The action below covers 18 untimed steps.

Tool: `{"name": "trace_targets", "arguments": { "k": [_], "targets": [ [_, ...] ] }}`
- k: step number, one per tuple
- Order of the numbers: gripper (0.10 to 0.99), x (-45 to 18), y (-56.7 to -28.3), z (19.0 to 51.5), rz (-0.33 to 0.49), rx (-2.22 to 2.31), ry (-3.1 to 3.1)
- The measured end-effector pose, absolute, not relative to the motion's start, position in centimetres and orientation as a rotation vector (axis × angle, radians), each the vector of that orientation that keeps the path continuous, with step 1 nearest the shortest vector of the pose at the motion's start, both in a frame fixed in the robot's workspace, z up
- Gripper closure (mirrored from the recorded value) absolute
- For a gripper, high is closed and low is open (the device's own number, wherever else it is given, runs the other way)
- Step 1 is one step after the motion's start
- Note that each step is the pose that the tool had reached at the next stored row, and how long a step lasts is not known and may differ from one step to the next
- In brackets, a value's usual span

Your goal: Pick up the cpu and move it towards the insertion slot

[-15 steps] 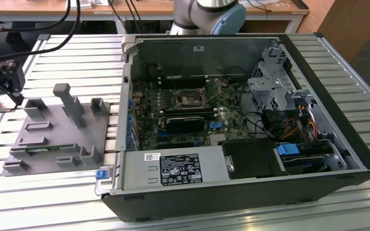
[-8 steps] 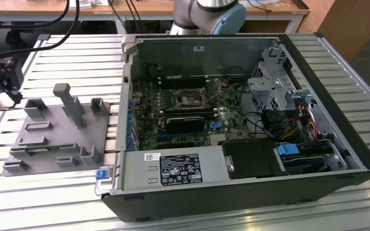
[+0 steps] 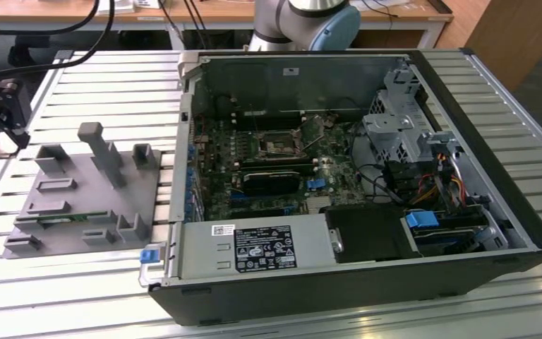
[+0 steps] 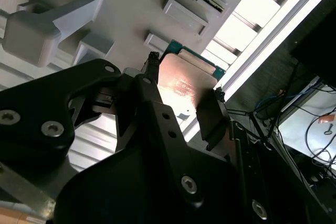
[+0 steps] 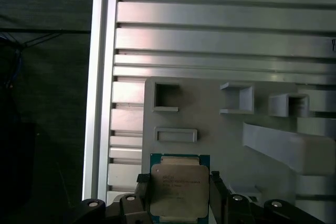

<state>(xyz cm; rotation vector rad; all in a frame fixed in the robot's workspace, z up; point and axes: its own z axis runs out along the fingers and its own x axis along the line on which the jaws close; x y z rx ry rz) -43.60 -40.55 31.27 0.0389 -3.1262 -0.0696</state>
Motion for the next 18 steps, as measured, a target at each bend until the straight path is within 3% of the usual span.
{"name": "trace_targets", "arguments": {
  "k": [18],
  "targets": [
    [0.553, -43.6, -40.5, 33.2, -0.070, 0.039, -3.126]
  ]
}}
